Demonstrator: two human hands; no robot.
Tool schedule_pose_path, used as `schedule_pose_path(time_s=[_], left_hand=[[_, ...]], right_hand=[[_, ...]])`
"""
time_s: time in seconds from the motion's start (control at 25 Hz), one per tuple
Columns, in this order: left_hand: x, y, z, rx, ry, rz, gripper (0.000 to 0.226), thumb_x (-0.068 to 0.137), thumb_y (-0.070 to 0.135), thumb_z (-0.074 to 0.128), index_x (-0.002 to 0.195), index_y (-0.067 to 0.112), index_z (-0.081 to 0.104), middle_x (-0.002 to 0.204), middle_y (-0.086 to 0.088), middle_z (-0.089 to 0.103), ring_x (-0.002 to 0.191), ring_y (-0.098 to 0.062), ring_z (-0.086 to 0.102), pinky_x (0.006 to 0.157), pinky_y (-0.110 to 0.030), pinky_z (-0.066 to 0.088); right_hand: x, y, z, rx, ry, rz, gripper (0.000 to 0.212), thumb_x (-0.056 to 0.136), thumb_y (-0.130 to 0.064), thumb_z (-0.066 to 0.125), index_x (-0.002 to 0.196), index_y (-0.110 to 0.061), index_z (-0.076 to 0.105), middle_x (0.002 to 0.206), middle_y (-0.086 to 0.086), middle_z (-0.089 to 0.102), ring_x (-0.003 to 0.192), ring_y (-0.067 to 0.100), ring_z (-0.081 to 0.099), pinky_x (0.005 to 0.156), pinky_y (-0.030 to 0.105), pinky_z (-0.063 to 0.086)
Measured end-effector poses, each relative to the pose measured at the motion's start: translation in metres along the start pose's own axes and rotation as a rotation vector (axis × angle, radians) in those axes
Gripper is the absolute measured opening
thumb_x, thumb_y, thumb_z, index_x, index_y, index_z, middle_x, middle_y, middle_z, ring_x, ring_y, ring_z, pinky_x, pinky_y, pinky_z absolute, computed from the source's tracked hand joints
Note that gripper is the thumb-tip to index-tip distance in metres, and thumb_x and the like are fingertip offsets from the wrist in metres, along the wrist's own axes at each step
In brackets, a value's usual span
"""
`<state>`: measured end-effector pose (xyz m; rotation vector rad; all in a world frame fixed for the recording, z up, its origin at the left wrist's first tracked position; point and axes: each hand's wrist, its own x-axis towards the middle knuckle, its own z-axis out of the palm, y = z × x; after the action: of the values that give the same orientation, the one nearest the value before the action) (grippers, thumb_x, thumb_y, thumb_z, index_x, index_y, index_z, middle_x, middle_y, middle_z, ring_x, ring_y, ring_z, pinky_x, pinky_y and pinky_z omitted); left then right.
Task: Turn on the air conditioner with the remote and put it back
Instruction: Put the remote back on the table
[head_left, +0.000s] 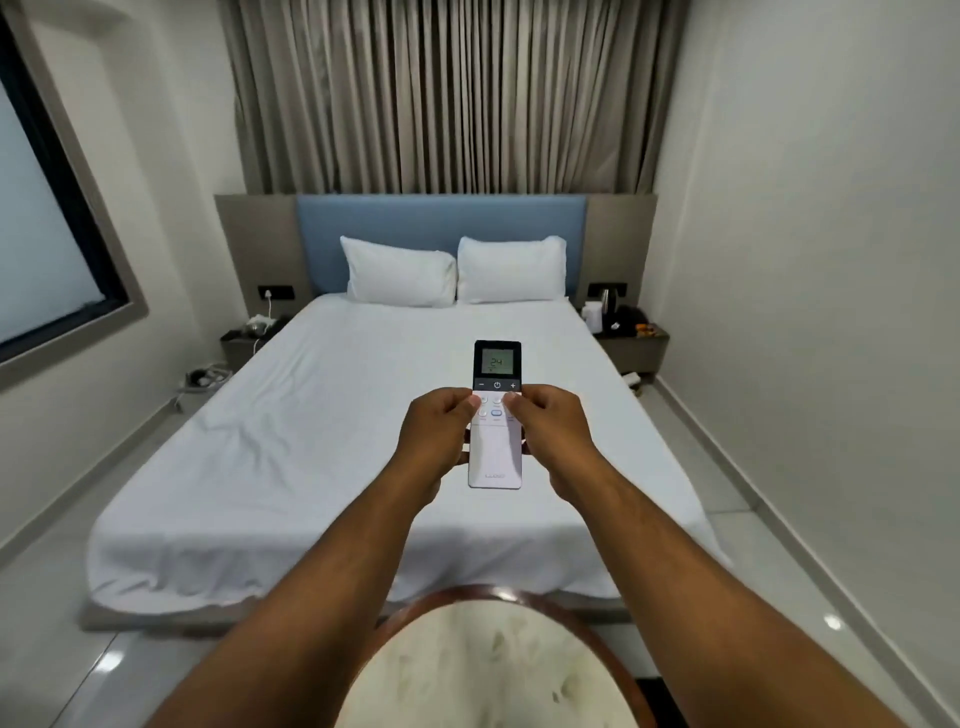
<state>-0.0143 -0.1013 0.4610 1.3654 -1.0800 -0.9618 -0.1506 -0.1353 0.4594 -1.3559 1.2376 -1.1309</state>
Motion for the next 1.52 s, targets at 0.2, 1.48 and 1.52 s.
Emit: schedule_pose_path(time_s=[0.2, 1.48, 1.52], left_hand=[[-0.016, -0.097, -0.007, 0.035, 0.088, -0.202, 0.026, 0.096, 0.016, 0.056, 0.079, 0.03, 0.07, 0.076, 0.014, 0.075, 0.063, -0.007, 0.071, 0.049, -0.023, 0.054], [-0.14, -0.532, 0.005, 0.522, -0.098, -0.714, 0.018, 0.091, 0.018, 0.06, 0.106, 0.018, 0.07, 0.104, -0.001, 0.072, 0.102, -0.023, 0.064, 0.089, -0.032, 0.049], [-0.14, -0.522, 0.001, 0.61, -0.134, -0.691, 0.027, 0.092, 0.022, 0.06, 0.118, 0.015, 0.066, 0.116, -0.005, 0.07, 0.111, -0.025, 0.061, 0.094, -0.032, 0.045]], right_hand=[[-0.012, 0.096, 0.028, -0.063, -0.069, 0.188, 0.023, 0.096, -0.013, 0.056, 0.109, -0.01, 0.073, 0.106, 0.012, 0.076, 0.096, 0.031, 0.072, 0.088, 0.052, 0.058], [-0.143, 0.526, 0.074, -0.457, -0.133, 0.705, 0.029, 0.092, -0.009, 0.06, 0.12, -0.003, 0.068, 0.121, 0.015, 0.07, 0.11, 0.028, 0.065, 0.088, 0.029, 0.047], [-0.141, 0.516, 0.068, -0.497, -0.167, 0.679, 0.033, 0.093, -0.011, 0.06, 0.124, -0.002, 0.065, 0.125, 0.015, 0.068, 0.114, 0.028, 0.063, 0.089, 0.027, 0.045]])
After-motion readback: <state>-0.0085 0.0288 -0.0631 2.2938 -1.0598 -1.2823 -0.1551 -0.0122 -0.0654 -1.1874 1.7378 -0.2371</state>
